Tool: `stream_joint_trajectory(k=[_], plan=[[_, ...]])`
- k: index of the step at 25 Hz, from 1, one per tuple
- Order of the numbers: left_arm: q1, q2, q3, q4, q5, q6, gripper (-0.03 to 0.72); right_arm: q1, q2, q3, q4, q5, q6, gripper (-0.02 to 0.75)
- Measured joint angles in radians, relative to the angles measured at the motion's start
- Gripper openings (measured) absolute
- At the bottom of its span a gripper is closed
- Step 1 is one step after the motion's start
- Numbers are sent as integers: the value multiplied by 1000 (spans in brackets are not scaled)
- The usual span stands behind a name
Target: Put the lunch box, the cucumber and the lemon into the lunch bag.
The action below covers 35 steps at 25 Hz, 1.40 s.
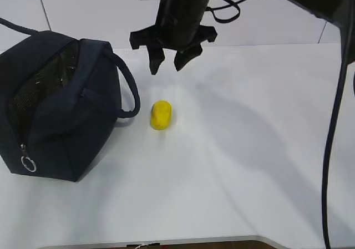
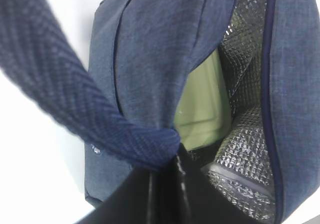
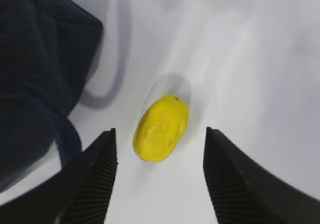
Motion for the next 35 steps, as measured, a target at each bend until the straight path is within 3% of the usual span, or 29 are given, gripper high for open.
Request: stream_joint_trajectory(k=[9, 14, 16, 35], plan=[[0, 0, 0, 0, 2, 0, -6, 0, 0, 88, -60, -3, 108, 452], [0, 0, 0, 0, 2, 0, -6, 0, 2, 88, -53, -4, 145, 619], [0, 0, 0, -2, 4, 0, -6, 0, 11, 88, -48, -5, 192, 647], [0, 0, 0, -16, 14, 0, -6, 0, 91, 88, 50, -9, 273, 645]])
